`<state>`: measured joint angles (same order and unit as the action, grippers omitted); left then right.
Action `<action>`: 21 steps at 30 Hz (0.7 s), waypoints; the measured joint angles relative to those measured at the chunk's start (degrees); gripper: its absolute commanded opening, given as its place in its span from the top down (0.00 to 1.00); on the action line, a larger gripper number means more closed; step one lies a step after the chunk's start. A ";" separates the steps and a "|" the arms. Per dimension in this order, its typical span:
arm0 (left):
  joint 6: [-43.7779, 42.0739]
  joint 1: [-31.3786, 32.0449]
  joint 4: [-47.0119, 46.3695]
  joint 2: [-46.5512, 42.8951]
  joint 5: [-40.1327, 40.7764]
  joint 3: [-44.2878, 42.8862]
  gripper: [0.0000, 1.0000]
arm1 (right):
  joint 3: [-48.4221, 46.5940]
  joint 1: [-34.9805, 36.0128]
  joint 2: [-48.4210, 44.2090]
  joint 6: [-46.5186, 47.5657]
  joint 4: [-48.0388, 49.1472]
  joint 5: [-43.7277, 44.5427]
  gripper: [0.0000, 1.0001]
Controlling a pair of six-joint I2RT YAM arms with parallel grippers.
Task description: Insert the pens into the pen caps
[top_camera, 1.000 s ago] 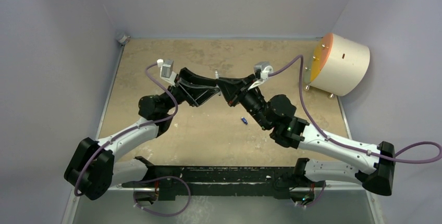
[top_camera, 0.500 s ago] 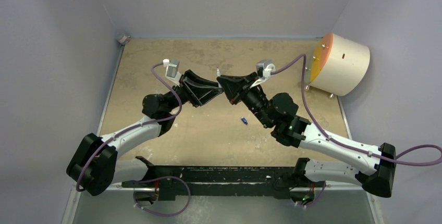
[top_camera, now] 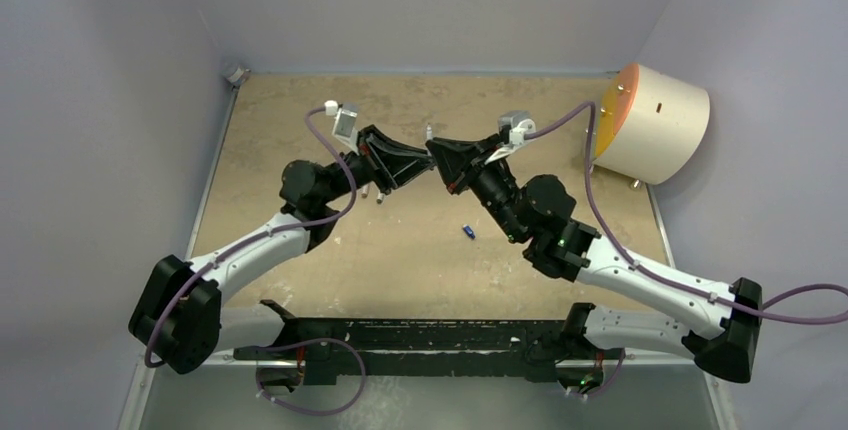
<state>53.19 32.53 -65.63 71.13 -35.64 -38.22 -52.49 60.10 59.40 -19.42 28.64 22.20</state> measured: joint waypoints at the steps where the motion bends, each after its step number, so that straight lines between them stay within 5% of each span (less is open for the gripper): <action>1: -1.90 -0.02 3.08 0.13 -0.31 -1.44 1.00 | -0.02 -0.35 -0.13 0.66 -0.48 0.83 0.98; 9: -13.90 -0.74 21.75 4.22 -1.57 -14.47 1.00 | -7.72 -3.52 1.22 7.28 -10.64 2.12 0.74; 15: -14.88 -3.06 23.17 9.70 0.20 -15.98 1.00 | -9.99 -3.10 1.33 9.66 -13.73 -0.13 0.62; 21: -16.26 -6.10 19.58 9.16 0.37 -8.61 1.00 | -6.29 -3.10 0.50 9.05 -13.14 1.99 0.59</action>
<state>36.93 26.44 -46.04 80.29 -35.27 -46.83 -58.78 56.99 59.90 -10.37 15.51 24.18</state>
